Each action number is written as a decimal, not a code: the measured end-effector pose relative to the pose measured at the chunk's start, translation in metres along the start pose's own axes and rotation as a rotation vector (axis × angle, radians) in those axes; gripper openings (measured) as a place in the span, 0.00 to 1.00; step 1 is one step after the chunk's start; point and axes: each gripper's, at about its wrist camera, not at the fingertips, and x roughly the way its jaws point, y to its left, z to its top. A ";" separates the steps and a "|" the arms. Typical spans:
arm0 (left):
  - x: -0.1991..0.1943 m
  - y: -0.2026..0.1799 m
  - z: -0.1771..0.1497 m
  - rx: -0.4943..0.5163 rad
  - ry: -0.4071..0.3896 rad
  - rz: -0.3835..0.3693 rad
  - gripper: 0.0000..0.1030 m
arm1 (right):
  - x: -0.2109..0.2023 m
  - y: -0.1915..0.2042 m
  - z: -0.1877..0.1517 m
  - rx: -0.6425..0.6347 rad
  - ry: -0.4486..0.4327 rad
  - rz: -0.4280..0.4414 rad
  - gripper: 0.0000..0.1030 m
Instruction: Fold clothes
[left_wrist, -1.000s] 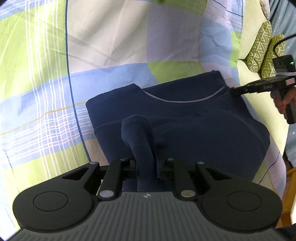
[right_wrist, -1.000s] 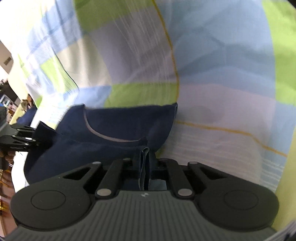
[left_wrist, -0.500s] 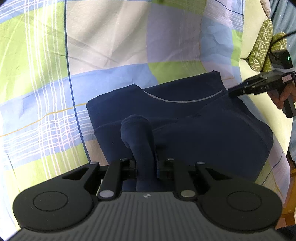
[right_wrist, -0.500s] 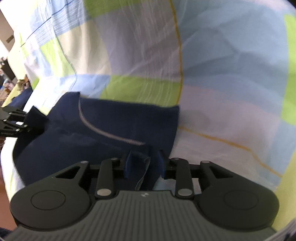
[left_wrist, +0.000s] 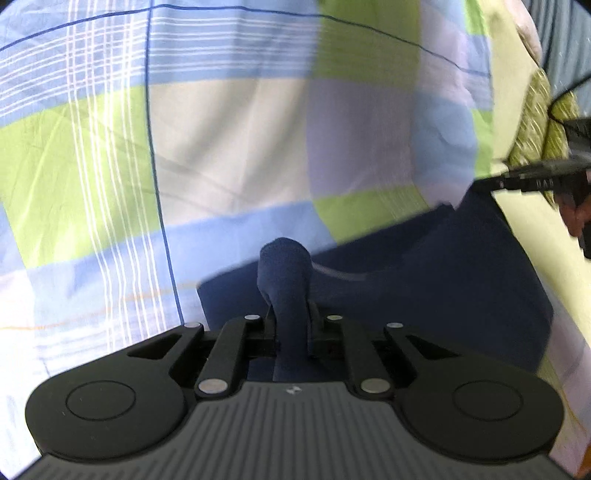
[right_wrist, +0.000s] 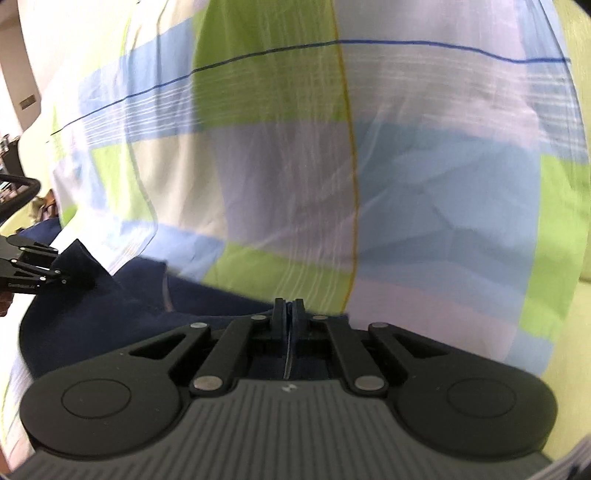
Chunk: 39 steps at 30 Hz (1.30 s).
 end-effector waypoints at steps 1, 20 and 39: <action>0.002 0.002 0.002 -0.003 -0.013 0.004 0.11 | 0.002 -0.001 0.001 0.004 -0.008 -0.009 0.01; 0.037 0.021 0.007 -0.038 -0.090 0.100 0.13 | 0.034 -0.013 -0.002 0.114 -0.066 -0.149 0.01; -0.013 0.053 0.018 -0.240 -0.003 0.060 0.46 | 0.005 0.034 -0.010 0.073 0.098 -0.195 0.40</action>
